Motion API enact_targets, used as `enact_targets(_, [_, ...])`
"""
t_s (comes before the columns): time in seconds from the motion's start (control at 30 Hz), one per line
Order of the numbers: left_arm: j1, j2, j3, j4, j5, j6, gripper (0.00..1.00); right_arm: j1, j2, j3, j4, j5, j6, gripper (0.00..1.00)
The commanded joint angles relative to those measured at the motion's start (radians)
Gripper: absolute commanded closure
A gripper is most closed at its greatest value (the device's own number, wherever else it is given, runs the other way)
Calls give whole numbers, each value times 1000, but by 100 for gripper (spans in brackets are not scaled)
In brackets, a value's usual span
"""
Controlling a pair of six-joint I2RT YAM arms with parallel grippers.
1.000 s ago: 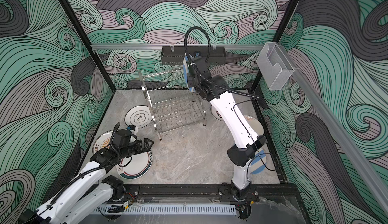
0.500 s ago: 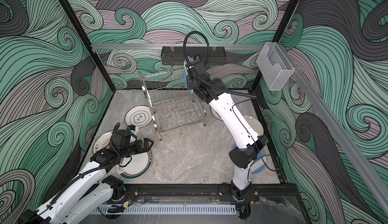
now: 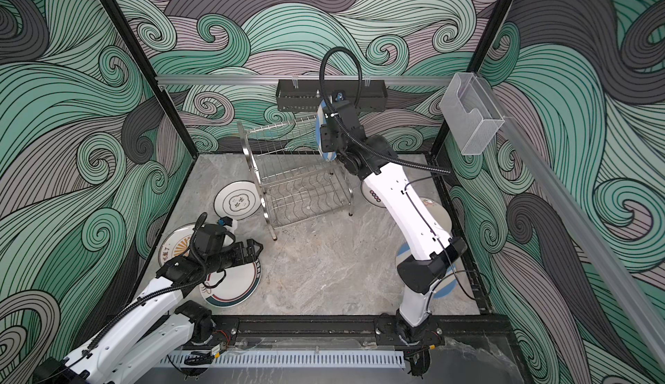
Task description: Load the plates into the dish rack
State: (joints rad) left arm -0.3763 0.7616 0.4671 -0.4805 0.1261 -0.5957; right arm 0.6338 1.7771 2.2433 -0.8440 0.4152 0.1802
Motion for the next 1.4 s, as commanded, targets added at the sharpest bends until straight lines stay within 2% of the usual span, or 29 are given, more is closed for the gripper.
enact_targets(0.0, [6, -6, -9, -37, -27, -24, 1, -3, -54, 36, -3, -107, -41, 38])
enact_targets(0.1, [5, 5, -26, -41, -26, -33, 1, -3, -119, -9, -14, -223, -69, 27])
enact_targets(0.2, [4, 32, -39, -41, 3, -44, 1, -2, -247, -168, 14, -369, -89, 20])
enact_targets(0.37, [-5, 102, -63, -9, 44, -58, 1, -3, -505, -626, 141, -557, -86, 12])
enact_targets(0.43, [-17, 116, -72, 3, 44, -57, 1, -2, -617, -872, 240, -640, -83, 10])
enact_targets(0.57, [-48, 114, -95, 18, 37, -69, 1, -3, -785, -1234, 398, -700, -7, 9])
enact_targets(0.7, [-98, 100, -122, 56, 36, -87, 1, -3, -905, -1478, 529, -740, 89, 9])
enact_targets(0.87, [-153, 109, -136, 87, 25, -111, 1, -2, -986, -1647, 608, -715, 172, 7])
enact_targets(1.07, [-195, 170, -112, 96, 21, -108, 1, -3, -972, -1753, 697, -747, 250, 5])
enact_targets(1.37, [-240, 277, -40, 105, 44, -60, 1, -2, -967, -1793, 690, -723, 291, 4])
